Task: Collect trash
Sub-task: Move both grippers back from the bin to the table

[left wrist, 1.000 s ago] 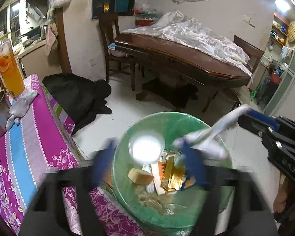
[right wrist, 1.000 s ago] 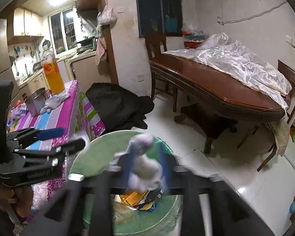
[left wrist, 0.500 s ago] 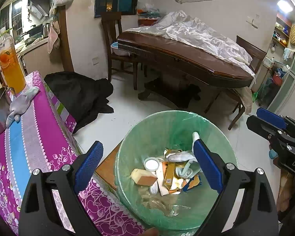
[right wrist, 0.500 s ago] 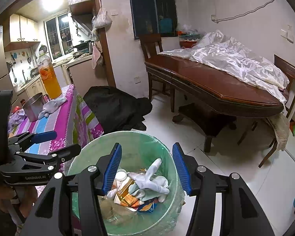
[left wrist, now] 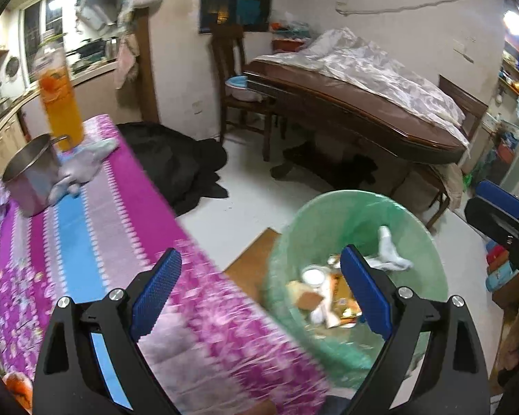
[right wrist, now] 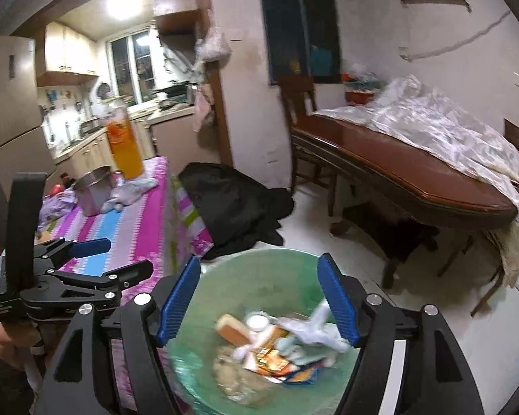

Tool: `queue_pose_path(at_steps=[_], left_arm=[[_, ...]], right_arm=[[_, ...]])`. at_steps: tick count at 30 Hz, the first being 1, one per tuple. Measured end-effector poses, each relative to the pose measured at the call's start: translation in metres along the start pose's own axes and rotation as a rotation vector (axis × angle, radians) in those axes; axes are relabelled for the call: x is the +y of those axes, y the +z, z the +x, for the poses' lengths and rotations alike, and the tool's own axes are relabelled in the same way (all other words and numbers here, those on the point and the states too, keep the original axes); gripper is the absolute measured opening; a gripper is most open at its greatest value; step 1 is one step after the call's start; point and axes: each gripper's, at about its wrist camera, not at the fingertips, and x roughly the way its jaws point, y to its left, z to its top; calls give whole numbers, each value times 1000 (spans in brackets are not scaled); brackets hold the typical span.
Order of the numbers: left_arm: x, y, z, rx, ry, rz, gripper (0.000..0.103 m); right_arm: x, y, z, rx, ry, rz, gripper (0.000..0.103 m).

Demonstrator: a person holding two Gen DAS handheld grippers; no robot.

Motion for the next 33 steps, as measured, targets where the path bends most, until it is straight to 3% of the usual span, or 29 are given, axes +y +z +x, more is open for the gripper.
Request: queue_pose_path(at_steps=[6, 14, 21, 27, 33], left_arm=[[61, -12, -32, -31, 85, -70, 90], [192, -48, -84, -47, 261, -245, 90], [306, -97, -133, -35, 434, -373, 90], [410, -156, -177, -11, 588, -539, 90], [471, -195, -177, 54, 639, -614, 90]], right_arm=[[64, 12, 17, 8, 99, -57, 75], [177, 19, 45, 38, 259, -160, 79], [274, 21, 59, 69, 390, -243, 79], [356, 12, 76, 116, 493, -323, 79], [422, -2, 92, 163, 572, -378, 79]])
